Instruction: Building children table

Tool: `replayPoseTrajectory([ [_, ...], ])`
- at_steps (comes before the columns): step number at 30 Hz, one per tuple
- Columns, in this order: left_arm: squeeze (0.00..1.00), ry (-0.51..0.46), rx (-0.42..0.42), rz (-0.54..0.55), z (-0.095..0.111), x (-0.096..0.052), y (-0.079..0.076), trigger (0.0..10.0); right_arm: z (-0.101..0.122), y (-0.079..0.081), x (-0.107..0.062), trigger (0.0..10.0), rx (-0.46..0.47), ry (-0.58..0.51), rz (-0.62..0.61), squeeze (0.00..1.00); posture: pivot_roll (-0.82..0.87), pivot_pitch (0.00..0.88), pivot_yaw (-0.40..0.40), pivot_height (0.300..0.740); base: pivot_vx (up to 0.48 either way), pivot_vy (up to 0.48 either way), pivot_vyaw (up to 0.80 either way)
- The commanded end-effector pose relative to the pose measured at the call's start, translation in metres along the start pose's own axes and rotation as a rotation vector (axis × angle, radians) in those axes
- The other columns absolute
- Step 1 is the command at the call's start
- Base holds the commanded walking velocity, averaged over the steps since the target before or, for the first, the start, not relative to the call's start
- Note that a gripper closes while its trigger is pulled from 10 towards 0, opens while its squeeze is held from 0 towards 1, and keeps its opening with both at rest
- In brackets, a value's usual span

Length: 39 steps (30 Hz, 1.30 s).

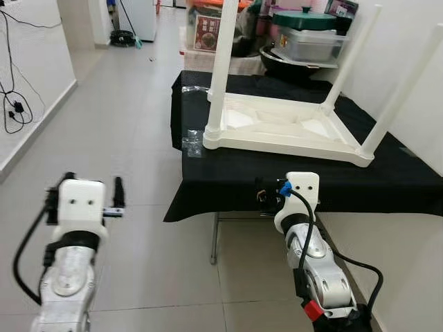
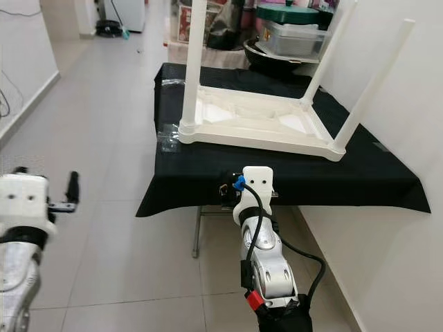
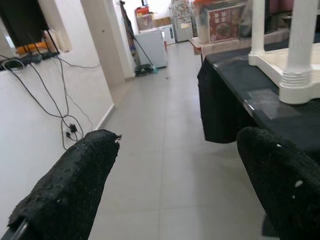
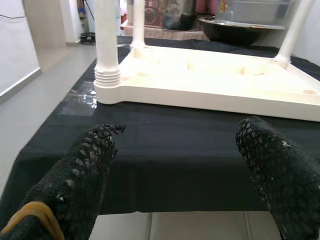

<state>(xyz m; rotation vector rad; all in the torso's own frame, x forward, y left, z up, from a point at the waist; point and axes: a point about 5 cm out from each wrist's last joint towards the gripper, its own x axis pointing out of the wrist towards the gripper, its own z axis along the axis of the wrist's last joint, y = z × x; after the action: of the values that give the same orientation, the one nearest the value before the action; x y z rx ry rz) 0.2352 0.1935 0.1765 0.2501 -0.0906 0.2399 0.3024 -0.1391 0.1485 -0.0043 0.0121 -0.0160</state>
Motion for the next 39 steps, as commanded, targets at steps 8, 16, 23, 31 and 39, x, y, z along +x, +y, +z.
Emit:
replayPoseTrajectory([
  [8, 0.0, 0.004, -0.01, -0.023, -0.003, 0.003, -0.007, 10.0, -0.003, -0.01, 0.001, 10.0, 0.014, -0.002, -0.037, 0.0, 0.14, 0.0, -0.118, 0.74, 0.217, 0.0, 0.0],
  [16, 0.0, 0.025, 0.015, -0.034, -0.011, 0.003, -0.002, 10.0, -0.004, -0.023, 0.006, 10.0, 0.005, -0.009, -0.077, 0.0, 0.14, 0.0, -0.111, 0.74, 0.266, 0.0, 0.0],
  [23, 0.0, 0.05, 0.011, -0.065, -0.019, 0.0, -0.009, 10.0, -0.005, -0.025, 0.003, 10.0, 0.001, -0.008, -0.083, 0.0, 0.13, 0.0, -0.106, 0.74, 0.272, 0.0, 0.0],
  [31, 0.0, 0.068, -0.007, -0.145, -0.022, -0.011, -0.018, 10.0, -0.008, -0.026, -0.007, 10.0, 0.017, -0.03, -0.031, 0.0, 0.13, 0.0, -0.106, 0.74, 0.272, 0.0, 0.0],
  [39, 0.0, 0.088, -0.027, -0.233, -0.026, -0.031, -0.027, 10.0, -0.015, -0.019, -0.031, 10.0, -0.021, -0.038, 0.058, 0.0, 0.13, 0.0, -0.106, 0.74, 0.272, 0.0, 0.0],
])
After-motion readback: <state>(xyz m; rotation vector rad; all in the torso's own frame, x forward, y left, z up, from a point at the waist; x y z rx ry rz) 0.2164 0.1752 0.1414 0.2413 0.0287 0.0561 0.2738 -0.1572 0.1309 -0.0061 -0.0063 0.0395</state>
